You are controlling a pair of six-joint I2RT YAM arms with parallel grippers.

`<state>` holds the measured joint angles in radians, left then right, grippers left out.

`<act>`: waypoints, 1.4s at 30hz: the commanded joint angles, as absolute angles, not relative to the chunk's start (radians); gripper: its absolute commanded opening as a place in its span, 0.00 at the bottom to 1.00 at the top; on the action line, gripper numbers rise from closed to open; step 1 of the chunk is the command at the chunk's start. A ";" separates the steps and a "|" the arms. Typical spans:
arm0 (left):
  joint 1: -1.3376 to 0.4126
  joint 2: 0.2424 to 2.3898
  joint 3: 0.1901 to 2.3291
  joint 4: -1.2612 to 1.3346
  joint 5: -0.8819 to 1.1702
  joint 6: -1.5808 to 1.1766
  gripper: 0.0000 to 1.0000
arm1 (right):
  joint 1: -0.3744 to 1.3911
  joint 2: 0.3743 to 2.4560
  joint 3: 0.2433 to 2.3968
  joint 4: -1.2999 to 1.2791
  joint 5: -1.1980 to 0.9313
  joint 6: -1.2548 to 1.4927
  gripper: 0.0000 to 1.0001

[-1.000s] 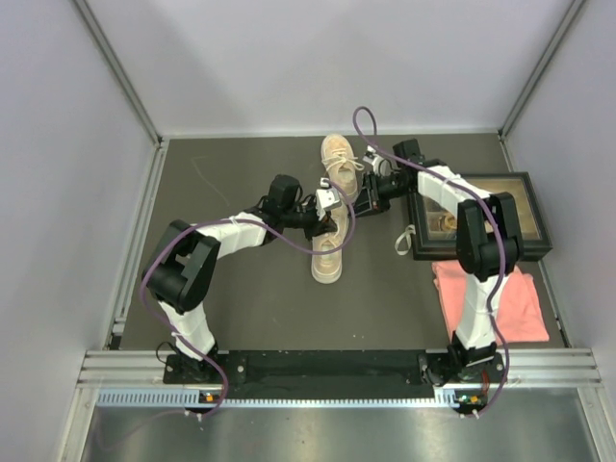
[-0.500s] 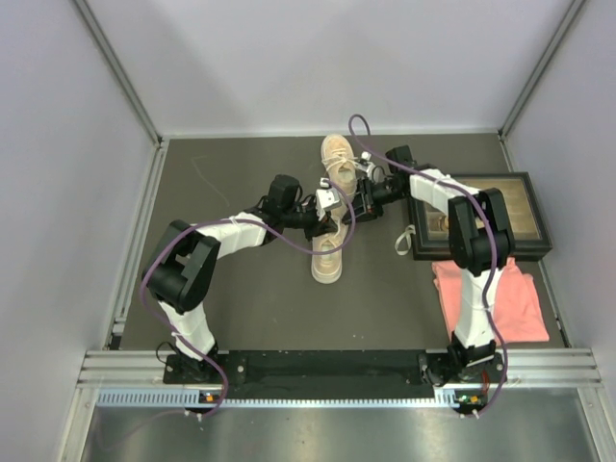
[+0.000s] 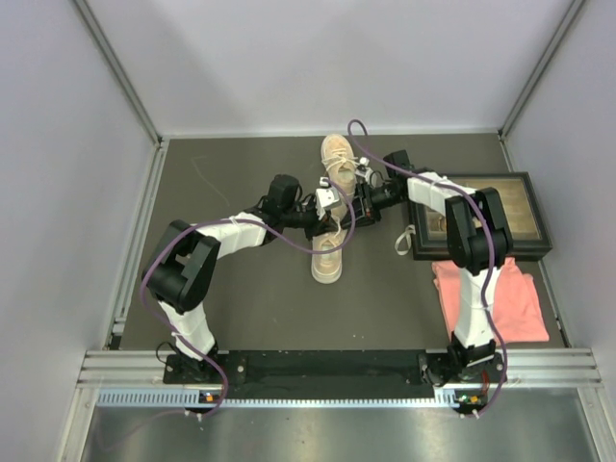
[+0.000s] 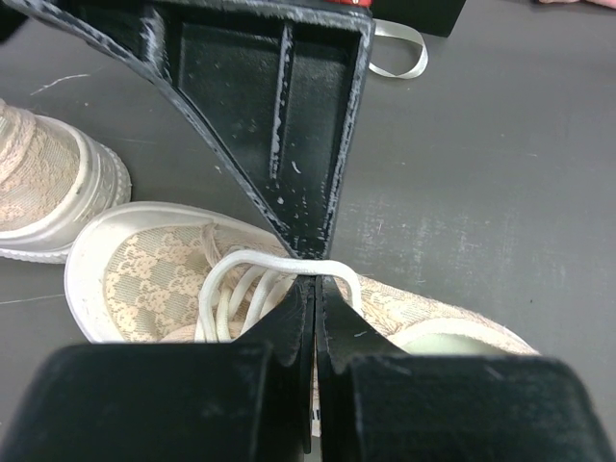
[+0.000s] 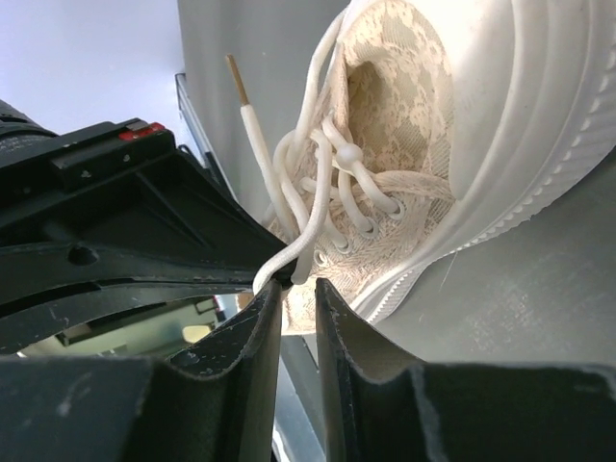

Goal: Tie the shoes

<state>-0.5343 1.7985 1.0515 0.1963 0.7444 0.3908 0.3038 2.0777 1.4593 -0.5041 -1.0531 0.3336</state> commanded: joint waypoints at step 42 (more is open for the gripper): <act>-0.528 1.786 1.002 0.327 0.796 0.275 0.00 | 0.293 2.109 1.361 -0.210 -1.194 0.594 0.00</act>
<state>-0.5213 1.7985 1.0115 0.2714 0.7517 0.2859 0.2913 2.1220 1.3613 -0.2317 -1.2015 0.6132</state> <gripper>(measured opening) 0.009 0.006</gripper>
